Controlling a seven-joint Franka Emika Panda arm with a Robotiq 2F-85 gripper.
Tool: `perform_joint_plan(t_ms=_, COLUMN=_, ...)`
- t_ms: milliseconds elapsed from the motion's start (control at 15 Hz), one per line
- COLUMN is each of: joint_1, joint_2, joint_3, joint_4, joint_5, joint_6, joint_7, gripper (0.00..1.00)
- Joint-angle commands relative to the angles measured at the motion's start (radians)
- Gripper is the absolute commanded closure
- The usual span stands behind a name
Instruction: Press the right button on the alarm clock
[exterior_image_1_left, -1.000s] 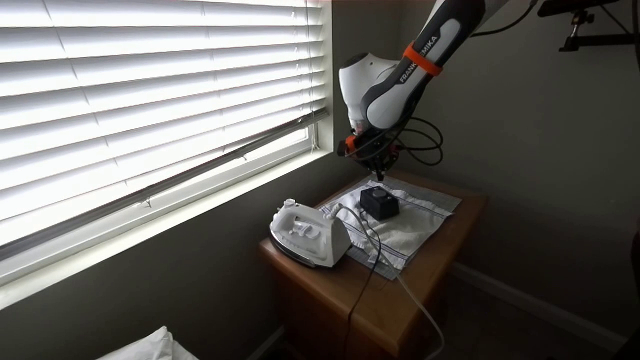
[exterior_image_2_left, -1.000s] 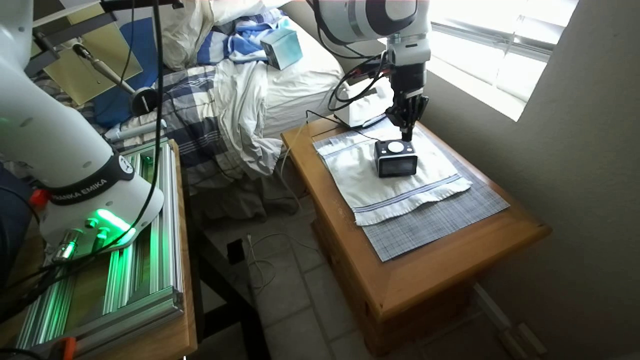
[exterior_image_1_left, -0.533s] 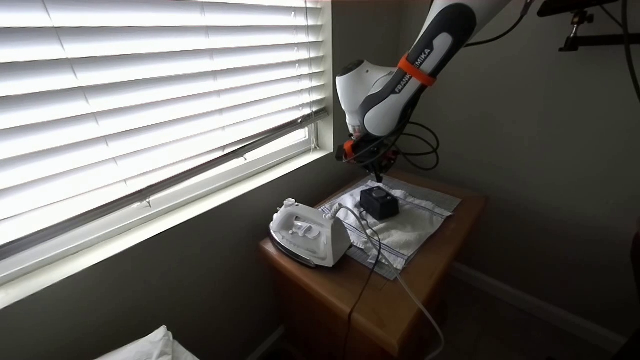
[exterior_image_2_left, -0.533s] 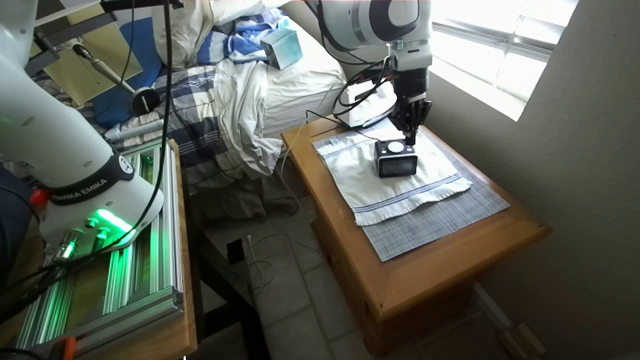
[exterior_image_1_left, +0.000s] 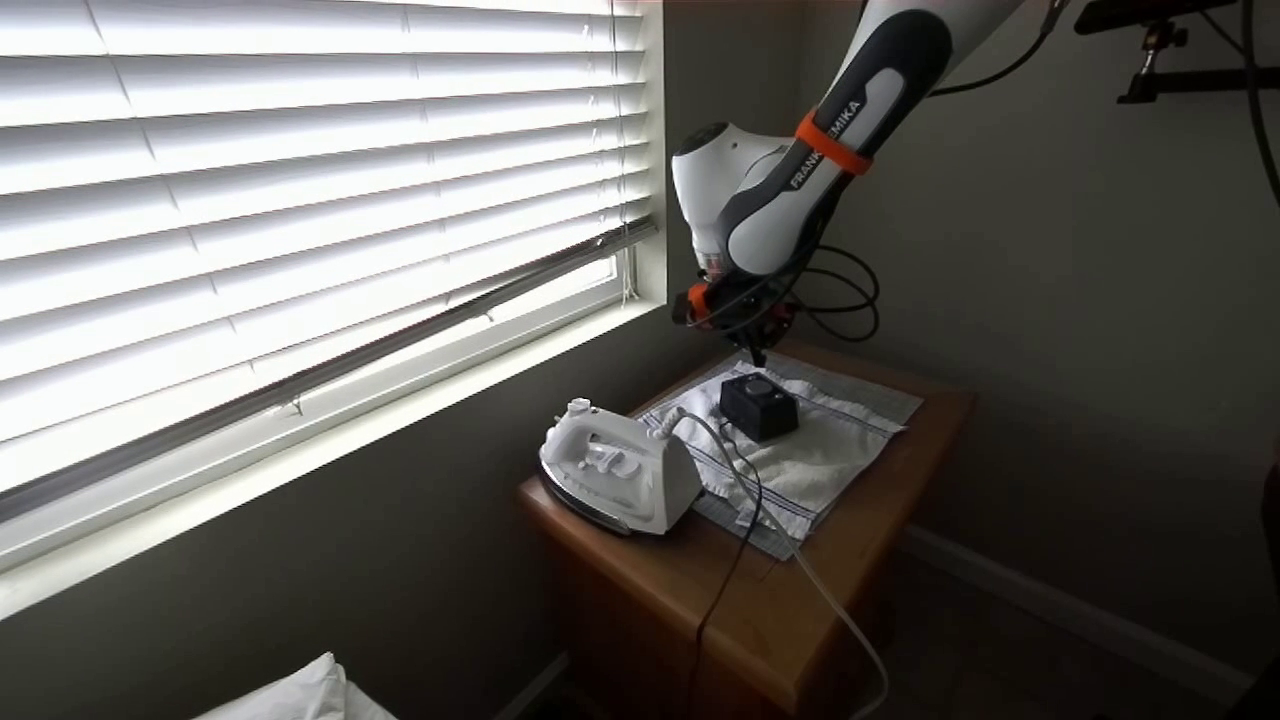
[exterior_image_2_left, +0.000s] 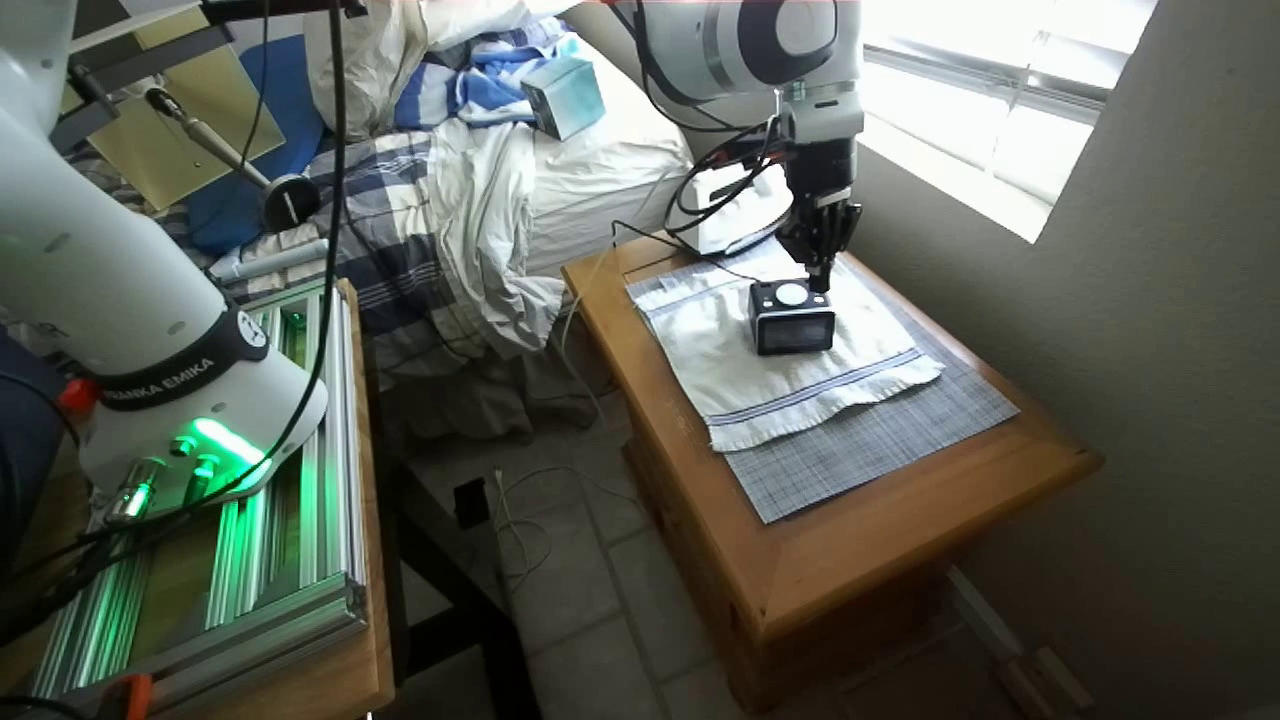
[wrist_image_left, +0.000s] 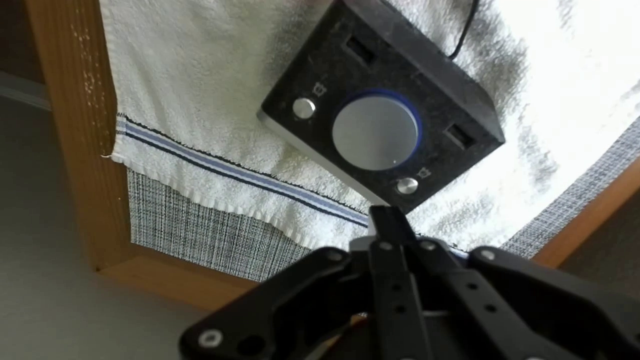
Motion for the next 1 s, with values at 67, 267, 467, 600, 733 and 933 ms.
perform_joint_plan(t_ms=67, joint_1=0.011, joint_2=0.03, joint_3=-0.011, joint_4=0.034, joint_5=0.027, joint_6=-0.02, joint_7=-0.006, gripper=1.0)
perform_joint_plan(t_ms=267, joint_1=0.012, joint_2=0.044, joint_3=-0.01, joint_4=0.046, joint_5=0.031, joint_6=-0.029, joint_7=-0.003, gripper=1.0)
perform_joint_plan(t_ms=467, joint_1=0.016, joint_2=0.058, joint_3=-0.013, joint_4=0.066, joint_5=0.033, joint_6=-0.041, joint_7=0.008, gripper=1.0)
perform_joint_plan(t_ms=600, joint_1=0.021, joint_2=0.067, joint_3=-0.013, joint_4=0.079, joint_5=0.033, joint_6=-0.049, joint_7=0.011, gripper=1.0)
perform_joint_plan(t_ms=733, joint_1=0.024, joint_2=0.077, joint_3=-0.013, joint_4=0.092, joint_5=0.034, joint_6=-0.058, joint_7=0.011, gripper=1.0)
perform_joint_plan(t_ms=933, joint_1=0.033, joint_2=0.088, joint_3=-0.018, joint_4=0.11, joint_5=0.031, joint_6=-0.077, joint_7=0.023, gripper=1.0)
